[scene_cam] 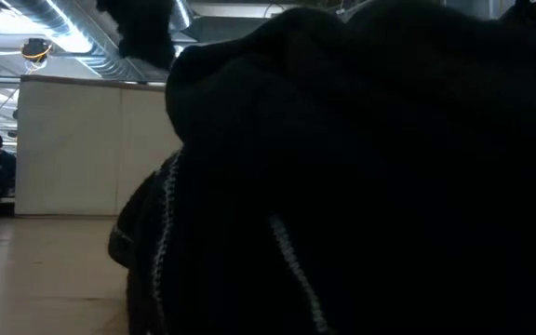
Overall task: Sort clothes
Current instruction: Put the black sock into the left laundry bin
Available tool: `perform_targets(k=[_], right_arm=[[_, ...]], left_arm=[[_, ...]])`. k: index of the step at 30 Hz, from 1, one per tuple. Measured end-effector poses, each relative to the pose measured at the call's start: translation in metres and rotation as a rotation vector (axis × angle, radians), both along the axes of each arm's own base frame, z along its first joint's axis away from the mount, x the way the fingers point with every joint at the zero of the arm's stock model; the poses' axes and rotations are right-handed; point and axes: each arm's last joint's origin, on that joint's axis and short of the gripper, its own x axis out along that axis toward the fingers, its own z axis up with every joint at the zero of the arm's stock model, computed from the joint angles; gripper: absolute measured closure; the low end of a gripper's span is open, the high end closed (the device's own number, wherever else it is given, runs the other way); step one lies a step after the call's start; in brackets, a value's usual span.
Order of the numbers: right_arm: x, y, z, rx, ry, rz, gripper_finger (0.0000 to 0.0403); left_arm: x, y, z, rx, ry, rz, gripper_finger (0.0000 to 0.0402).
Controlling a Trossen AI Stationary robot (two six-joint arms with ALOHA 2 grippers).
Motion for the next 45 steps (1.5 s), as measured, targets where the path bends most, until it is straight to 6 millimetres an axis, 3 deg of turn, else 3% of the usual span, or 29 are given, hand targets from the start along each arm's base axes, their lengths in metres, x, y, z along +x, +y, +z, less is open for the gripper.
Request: perform_targets(k=[6, 11, 18, 29, 38, 45], right_arm=[[0.0, 0.0, 0.0, -0.005, 0.003, -0.001, 0.0123], [0.0, 0.0, 0.0, -0.006, 0.004, -0.001, 0.0123], [0.0, 0.0, 0.0, -0.006, 0.003, -0.002, 0.0123], [0.0, 0.0, 0.0, -0.006, 0.003, -0.002, 0.0123], [0.0, 0.0, 0.0, -0.007, 0.003, -0.002, 0.0123], [0.0, 0.0, 0.0, 0.021, -0.015, -0.013, 0.0123]], left_arm=[[0.027, -0.045, 0.02, 0.043, -0.228, -0.367, 0.0227], [0.049, -0.092, 0.009, 0.012, -0.206, -0.579, 0.023], [0.082, -0.153, -0.037, -0.111, -0.036, -0.676, 0.0231], [0.121, -0.24, -0.136, -0.189, 0.152, -0.778, 0.0231], [0.139, -0.283, -0.188, -0.14, 0.081, -0.941, 0.0231], [0.15, -0.291, -0.213, -0.1, 0.032, -0.967, 0.0231]])
